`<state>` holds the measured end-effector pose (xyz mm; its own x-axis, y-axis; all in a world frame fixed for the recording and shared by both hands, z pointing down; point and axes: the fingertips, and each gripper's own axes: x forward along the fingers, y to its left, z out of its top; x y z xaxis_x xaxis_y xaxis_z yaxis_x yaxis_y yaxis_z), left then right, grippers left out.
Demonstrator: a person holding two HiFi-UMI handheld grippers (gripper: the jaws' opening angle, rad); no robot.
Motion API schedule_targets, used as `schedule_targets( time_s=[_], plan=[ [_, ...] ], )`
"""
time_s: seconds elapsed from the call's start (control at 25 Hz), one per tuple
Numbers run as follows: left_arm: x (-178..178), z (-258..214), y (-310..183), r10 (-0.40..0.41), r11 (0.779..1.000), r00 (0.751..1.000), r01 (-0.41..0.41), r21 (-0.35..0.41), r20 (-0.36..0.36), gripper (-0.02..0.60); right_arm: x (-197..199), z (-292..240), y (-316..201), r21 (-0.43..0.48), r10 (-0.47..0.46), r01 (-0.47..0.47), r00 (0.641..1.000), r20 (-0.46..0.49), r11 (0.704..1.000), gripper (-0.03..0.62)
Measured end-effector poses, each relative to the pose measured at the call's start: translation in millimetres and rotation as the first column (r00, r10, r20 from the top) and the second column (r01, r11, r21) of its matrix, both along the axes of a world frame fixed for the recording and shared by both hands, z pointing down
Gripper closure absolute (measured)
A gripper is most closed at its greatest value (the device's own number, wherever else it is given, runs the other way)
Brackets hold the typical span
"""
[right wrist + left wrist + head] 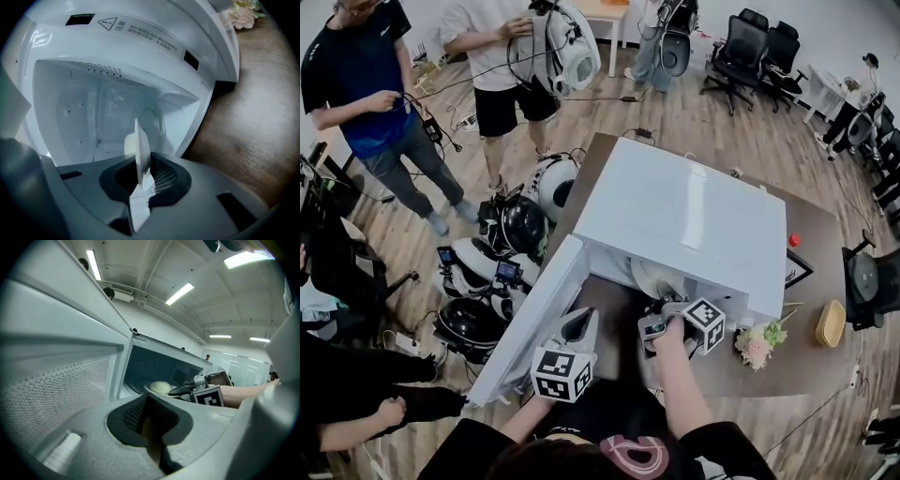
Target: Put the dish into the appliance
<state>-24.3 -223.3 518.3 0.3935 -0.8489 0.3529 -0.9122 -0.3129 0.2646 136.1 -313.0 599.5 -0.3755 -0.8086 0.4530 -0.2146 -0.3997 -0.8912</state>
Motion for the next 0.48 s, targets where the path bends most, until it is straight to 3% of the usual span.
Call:
schedule_targets(
  time_s=[0.48],
  plan=[
    [8,-4,-3,0.019,1.000,1.000,-0.019,-0.006,0.002,0.572,-3,-5,-13,0.008,0.001,-0.001,1.000,-0.012,1.000,0.548]
  ],
)
